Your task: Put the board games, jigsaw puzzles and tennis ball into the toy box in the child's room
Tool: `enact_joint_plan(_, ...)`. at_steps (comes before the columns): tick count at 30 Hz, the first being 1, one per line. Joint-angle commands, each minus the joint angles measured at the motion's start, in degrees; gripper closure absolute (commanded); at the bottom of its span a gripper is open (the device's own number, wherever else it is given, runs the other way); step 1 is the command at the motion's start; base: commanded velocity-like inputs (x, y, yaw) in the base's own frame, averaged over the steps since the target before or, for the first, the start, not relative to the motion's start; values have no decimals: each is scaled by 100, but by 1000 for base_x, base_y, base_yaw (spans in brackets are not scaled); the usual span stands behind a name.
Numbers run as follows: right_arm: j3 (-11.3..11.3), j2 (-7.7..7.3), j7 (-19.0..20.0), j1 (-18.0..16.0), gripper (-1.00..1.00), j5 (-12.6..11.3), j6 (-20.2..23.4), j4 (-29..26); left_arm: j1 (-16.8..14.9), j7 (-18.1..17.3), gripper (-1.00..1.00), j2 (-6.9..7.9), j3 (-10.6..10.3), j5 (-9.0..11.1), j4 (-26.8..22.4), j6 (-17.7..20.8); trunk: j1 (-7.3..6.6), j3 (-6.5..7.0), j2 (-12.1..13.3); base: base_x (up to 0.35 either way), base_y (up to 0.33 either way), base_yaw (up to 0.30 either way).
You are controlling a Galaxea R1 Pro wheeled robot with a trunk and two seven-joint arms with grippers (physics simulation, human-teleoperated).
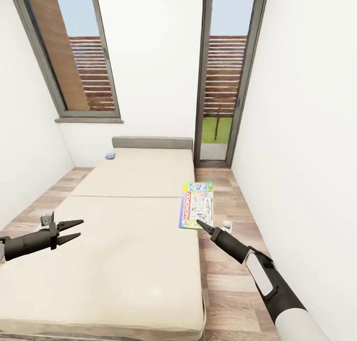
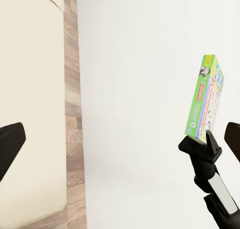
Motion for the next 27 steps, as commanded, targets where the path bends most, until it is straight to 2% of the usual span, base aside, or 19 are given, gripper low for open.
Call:
enact_joint_plan(1,0,-2,4,-3,100,-42,47,0,-5,-16,-100,0,3,-5,2,24,-22,14,38,0,0,56)
enact_joint_plan(12,0,-3,4,-4,100,-42,47,9,-5,-52,-100,0,-12,2,-278,33,-264,215,479,-5,0,11)
enact_joint_plan(27,0,6,1,-3,100,-42,47,9,-5,-69,-100,-3,-15,3,-297,35,-593,484,1081,-140,1,0)
